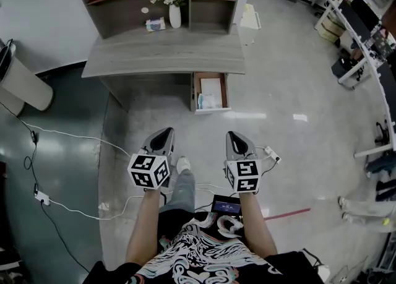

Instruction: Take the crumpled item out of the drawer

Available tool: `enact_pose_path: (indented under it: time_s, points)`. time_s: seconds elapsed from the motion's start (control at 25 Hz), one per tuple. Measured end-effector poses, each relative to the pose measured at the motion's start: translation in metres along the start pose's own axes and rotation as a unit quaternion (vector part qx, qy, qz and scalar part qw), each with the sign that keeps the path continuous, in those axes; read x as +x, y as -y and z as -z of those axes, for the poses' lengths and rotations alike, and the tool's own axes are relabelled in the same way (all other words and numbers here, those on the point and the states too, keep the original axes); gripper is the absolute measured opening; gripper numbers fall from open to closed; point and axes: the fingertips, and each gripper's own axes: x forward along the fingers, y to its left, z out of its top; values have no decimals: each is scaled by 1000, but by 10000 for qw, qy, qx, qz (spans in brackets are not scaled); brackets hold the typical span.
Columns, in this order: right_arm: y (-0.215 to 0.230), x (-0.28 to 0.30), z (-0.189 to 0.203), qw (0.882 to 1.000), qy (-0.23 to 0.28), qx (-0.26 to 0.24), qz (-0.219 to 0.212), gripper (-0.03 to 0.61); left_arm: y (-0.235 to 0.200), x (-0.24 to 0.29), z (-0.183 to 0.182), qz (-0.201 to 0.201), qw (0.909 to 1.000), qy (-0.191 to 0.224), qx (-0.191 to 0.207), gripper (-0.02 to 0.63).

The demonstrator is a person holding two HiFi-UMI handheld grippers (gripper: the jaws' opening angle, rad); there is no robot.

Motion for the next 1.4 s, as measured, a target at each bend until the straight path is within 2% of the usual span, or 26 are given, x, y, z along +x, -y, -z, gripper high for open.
enact_pose_path:
  time_s: [0.24, 0.36, 0.64, 0.76, 0.92, 1.12, 1.4]
  points:
    - [33, 104, -30, 9996, -269, -42, 85, 5, -62, 110, -45, 182, 9996, -229, -32, -2]
    - [57, 147, -33, 9986, -411, 227, 250, 5, -81, 163, -60, 366, 9986, -392, 17, -2]
    - [87, 224, -51, 9970, -553, 293, 464, 5, -110, 252, -70, 782, 9942, -732, 82, -2]
    - [93, 232, -55, 9967, -565, 373, 447, 5, -109, 274, -65, 925, 9916, -873, 214, -2]
    - [104, 232, -46, 9949, -741, 448, 519, 5, -100, 285, -68, 1042, 9904, -843, 336, -1]
    - [111, 238, -39, 9942, -845, 465, 466, 5, -107, 293, -65, 847, 9920, -921, 184, -1]
    - [115, 258, -32, 9949, -914, 301, 294, 5, -116, 305, -65, 568, 9931, -983, 289, -1]
